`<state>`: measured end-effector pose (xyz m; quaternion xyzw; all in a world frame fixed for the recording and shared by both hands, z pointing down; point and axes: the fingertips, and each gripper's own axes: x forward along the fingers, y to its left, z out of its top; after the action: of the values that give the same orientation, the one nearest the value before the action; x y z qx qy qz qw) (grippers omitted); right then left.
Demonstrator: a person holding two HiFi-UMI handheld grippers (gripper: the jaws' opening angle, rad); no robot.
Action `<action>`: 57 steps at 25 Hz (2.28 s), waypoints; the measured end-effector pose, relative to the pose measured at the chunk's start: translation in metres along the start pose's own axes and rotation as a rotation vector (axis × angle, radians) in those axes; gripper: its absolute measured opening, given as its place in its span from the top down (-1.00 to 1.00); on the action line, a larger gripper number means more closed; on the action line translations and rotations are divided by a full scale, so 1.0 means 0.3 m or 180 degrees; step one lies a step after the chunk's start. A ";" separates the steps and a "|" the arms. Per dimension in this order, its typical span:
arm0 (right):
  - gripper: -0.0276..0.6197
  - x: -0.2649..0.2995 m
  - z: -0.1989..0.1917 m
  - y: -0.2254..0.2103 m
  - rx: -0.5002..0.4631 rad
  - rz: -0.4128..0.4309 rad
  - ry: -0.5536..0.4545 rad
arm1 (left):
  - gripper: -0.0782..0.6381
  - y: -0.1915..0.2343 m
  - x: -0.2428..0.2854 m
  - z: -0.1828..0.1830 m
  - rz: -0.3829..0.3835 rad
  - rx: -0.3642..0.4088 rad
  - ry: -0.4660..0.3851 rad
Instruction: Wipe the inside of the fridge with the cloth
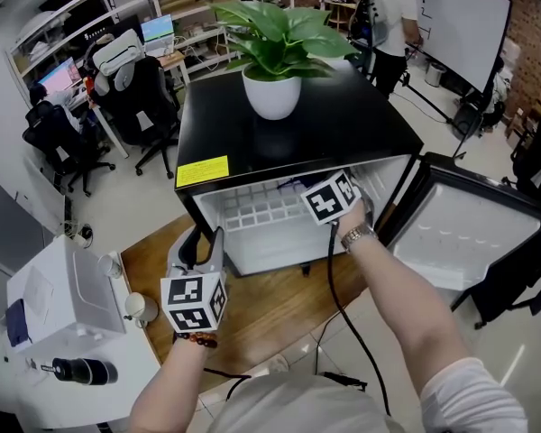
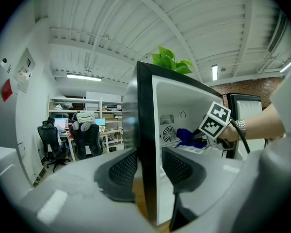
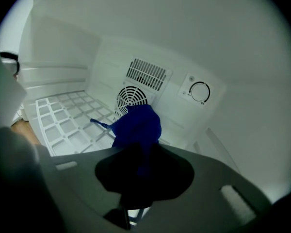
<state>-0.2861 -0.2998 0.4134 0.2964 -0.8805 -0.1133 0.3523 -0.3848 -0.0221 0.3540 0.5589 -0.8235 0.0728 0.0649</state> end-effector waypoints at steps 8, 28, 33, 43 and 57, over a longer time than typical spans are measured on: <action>0.69 -0.016 -0.037 -0.058 0.0074 -0.0097 0.0048 | 0.33 0.000 0.001 -0.001 -0.0020 -0.0019 0.0001; 0.69 -0.260 0.189 0.353 0.0296 0.0666 -0.0754 | 0.33 -0.008 -0.001 0.000 -0.0139 -0.0027 -0.0036; 0.69 -0.304 0.251 0.553 0.0412 0.1106 -0.0865 | 0.33 -0.008 -0.005 0.000 -0.0176 0.0009 -0.0036; 0.69 -0.243 0.228 0.694 0.0311 0.1221 -0.0696 | 0.34 -0.011 -0.016 0.002 -0.0282 0.0069 -0.0059; 0.69 -0.217 0.133 0.530 0.0280 0.0699 -0.0521 | 0.34 -0.011 -0.028 0.005 -0.0410 0.0013 -0.0130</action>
<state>-0.3465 -0.1340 0.4133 0.2033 -0.9375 -0.0591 0.2763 -0.3786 -0.0158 0.3511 0.6122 -0.7868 0.0587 0.0515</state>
